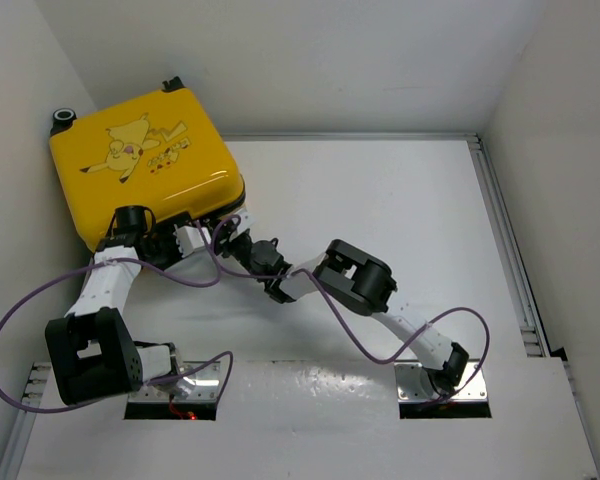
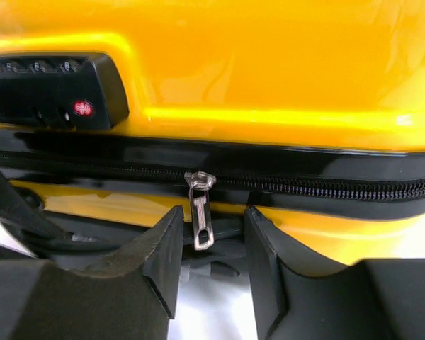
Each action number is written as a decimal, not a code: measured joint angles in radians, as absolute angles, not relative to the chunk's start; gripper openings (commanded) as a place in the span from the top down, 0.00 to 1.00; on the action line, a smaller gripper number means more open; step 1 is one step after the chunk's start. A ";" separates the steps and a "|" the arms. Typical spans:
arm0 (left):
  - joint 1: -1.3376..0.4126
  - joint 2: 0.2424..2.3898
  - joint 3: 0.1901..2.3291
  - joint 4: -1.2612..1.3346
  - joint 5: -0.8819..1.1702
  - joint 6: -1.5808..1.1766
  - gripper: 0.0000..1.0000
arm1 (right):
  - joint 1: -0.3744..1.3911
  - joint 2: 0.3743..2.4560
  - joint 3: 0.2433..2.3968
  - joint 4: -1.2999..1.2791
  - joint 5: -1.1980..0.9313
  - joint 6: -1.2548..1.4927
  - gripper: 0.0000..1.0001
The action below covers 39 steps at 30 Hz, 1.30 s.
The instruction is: Pack the luggage
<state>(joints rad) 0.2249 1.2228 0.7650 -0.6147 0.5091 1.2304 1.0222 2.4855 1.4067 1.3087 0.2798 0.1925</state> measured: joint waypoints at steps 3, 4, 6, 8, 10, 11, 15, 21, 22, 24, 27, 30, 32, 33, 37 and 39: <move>0.225 1.223 0.764 -0.611 0.512 1.230 1.00 | 1.023 2.489 1.418 1.304 0.296 0.171 0.70; 0.225 1.223 0.762 -0.610 0.513 1.230 1.00 | 1.022 2.489 1.419 1.304 0.302 0.166 0.72; 0.225 1.223 0.762 -0.607 0.513 1.231 1.00 | 1.021 2.492 1.424 1.303 0.309 0.157 0.78; 0.225 1.223 0.762 -0.602 0.511 1.231 1.00 | 1.018 2.501 1.437 1.307 0.320 0.149 0.86; 0.225 1.223 0.762 -0.595 0.509 1.231 1.00 | 1.015 2.504 1.444 1.307 0.322 0.138 0.94; 0.225 1.223 0.762 -0.592 0.509 1.231 1.00 | 1.012 2.504 1.445 1.307 0.319 0.131 1.00; 0.225 1.223 0.762 -0.585 0.510 1.231 1.00 | 1.000 2.504 1.446 1.307 0.281 0.104 1.00; 0.225 1.223 0.761 -0.581 0.504 1.243 1.00 | 0.982 2.504 1.446 1.307 0.198 0.094 1.00; 0.225 1.223 0.759 -0.581 0.503 1.248 1.00 | 0.976 2.504 1.441 1.308 0.183 0.094 1.00; 0.225 1.223 0.749 -0.575 0.502 1.265 1.00 | 0.968 2.502 1.431 1.312 0.150 0.094 1.00; 0.230 1.223 0.746 -0.577 0.506 1.295 1.00 | 0.954 2.493 1.414 1.311 0.109 0.090 1.00; 0.239 1.223 0.739 -0.585 0.521 1.335 1.00 | 0.940 2.471 1.382 1.306 0.060 0.084 1.00; 0.252 1.223 0.737 -0.598 0.542 1.359 1.00 | 0.931 2.451 1.350 1.304 0.029 0.079 1.00; 0.257 1.224 0.736 -0.607 0.555 1.370 1.00 | 0.925 2.435 1.328 1.304 0.015 0.074 1.00; 0.287 1.243 0.739 -0.628 0.592 1.412 1.00 | 0.896 2.390 1.267 1.301 -0.014 0.061 1.00; 0.300 1.259 0.747 -0.635 0.610 1.426 1.00 | 0.875 2.379 1.248 1.302 -0.030 0.057 1.00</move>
<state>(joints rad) 0.3000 1.2591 0.7471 -0.6346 0.6102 1.4258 0.8749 2.3791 1.2476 1.3018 -0.0299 0.0574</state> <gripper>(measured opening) 0.170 0.003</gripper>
